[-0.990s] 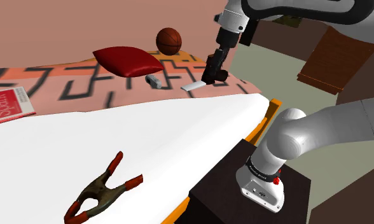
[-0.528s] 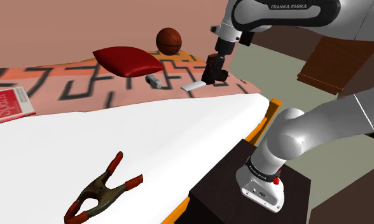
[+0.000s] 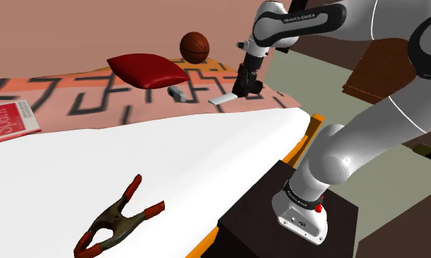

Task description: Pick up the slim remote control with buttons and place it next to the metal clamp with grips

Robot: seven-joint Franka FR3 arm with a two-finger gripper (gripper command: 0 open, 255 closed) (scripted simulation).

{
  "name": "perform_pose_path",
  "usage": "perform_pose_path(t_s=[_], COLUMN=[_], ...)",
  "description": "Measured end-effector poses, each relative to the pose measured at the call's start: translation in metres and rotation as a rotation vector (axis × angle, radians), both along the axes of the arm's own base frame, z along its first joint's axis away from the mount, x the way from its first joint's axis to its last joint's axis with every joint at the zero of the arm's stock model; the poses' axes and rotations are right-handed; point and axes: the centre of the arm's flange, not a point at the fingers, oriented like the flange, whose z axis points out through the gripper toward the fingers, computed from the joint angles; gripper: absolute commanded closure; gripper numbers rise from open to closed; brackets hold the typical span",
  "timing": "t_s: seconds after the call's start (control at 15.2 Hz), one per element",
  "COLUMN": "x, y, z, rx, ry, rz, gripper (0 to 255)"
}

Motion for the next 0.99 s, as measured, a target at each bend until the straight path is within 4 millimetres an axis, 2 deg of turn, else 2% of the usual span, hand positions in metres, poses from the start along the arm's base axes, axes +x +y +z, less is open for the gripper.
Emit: perform_pose_path(t_s=[0.33, 0.53, 0.99], x=[0.037, 0.068, 0.141], y=[-0.035, -0.059, -0.091], z=[-0.031, -0.052, -0.097], rx=[-0.007, -0.013, -0.026], ry=[0.01, 0.014, 0.028], rz=[0.161, 0.256, 0.481], gripper=[0, 0, 0])
